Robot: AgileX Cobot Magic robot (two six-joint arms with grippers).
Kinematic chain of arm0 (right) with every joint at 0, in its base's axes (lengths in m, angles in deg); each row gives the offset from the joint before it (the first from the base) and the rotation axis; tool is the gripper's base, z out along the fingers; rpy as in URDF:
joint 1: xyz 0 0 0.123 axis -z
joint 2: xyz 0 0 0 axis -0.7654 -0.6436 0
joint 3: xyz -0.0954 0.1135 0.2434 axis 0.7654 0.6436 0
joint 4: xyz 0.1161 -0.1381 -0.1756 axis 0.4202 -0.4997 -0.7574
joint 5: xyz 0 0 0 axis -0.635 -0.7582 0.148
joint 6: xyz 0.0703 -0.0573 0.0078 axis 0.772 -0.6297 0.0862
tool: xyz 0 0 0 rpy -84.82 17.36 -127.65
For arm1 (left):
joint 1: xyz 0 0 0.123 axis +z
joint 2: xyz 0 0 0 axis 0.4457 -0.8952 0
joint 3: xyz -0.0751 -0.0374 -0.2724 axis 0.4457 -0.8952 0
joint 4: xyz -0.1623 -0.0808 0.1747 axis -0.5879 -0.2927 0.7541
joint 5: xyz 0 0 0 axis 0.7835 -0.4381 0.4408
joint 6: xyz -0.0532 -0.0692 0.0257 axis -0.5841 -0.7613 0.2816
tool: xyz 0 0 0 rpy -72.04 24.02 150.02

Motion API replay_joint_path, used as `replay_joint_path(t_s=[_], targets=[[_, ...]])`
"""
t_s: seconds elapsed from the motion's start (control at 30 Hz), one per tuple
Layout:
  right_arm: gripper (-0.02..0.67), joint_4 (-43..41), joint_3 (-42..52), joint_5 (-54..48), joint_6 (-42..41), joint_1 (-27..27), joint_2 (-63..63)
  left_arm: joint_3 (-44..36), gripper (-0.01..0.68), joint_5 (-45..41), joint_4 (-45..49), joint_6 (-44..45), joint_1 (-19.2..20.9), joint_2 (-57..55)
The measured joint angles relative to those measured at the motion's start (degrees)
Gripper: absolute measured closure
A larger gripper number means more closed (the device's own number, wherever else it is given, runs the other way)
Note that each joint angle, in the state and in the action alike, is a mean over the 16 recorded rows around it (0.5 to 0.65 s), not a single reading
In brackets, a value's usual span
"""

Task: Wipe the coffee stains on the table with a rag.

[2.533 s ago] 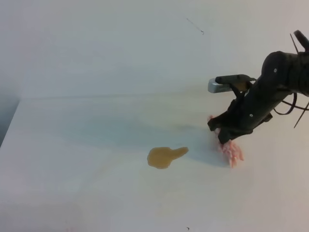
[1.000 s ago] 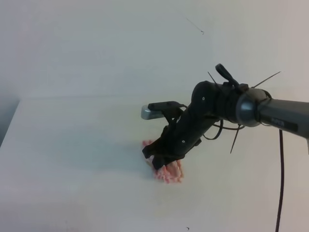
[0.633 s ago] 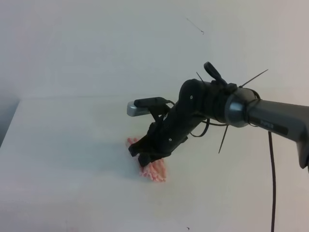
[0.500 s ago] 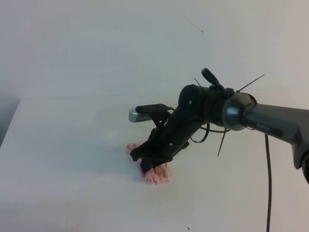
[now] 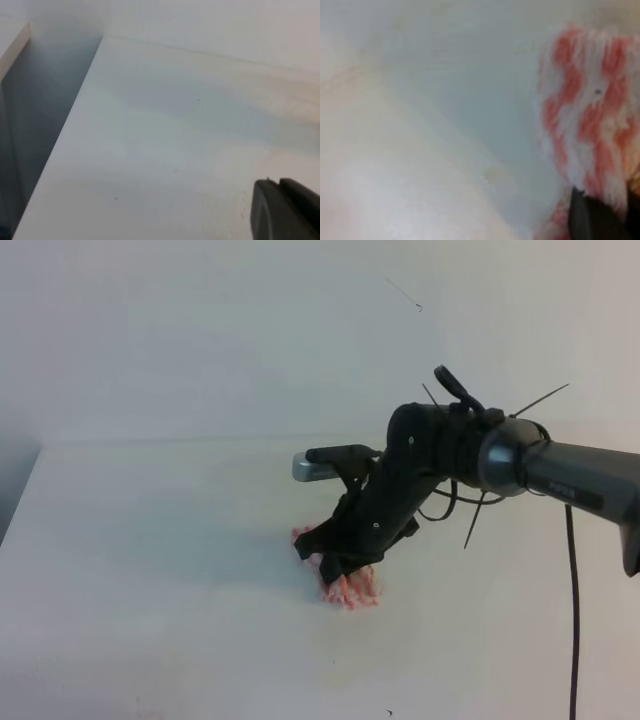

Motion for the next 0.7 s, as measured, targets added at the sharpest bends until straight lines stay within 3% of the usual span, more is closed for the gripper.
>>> replay_joint_path(t_s=[0.7], targets=[[0.652,-2.68,3.1,0.19,-0.9,7.71,3.65,0.0,0.672,0.0,0.0,0.0,0.0,0.0]])
